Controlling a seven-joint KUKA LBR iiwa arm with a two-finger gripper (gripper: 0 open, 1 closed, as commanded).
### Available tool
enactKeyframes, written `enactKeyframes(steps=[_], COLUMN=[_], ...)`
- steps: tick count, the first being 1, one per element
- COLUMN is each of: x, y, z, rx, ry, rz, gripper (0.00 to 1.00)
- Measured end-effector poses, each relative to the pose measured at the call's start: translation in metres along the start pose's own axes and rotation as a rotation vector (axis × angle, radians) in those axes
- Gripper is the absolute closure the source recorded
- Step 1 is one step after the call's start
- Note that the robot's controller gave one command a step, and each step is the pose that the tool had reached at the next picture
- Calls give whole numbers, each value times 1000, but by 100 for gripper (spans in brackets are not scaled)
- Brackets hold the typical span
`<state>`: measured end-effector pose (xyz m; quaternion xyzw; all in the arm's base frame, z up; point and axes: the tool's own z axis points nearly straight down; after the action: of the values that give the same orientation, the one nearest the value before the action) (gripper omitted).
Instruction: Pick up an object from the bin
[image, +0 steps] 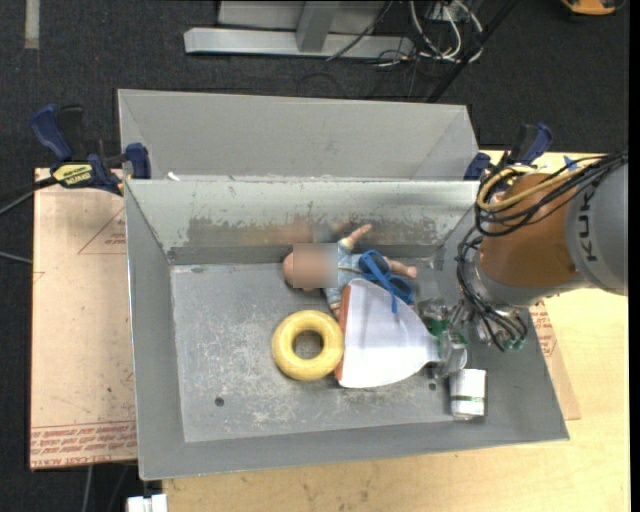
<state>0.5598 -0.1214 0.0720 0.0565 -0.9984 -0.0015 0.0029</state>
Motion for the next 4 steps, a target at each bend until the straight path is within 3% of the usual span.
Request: enactKeyframes(steps=[1,3,4], x=[0,-7,0], y=[0,9,3], z=[0,-78,-89], rx=[0,0,-1], ry=[0,-3,0], rz=[-1,-12,-12], gripper=[100,100,100])
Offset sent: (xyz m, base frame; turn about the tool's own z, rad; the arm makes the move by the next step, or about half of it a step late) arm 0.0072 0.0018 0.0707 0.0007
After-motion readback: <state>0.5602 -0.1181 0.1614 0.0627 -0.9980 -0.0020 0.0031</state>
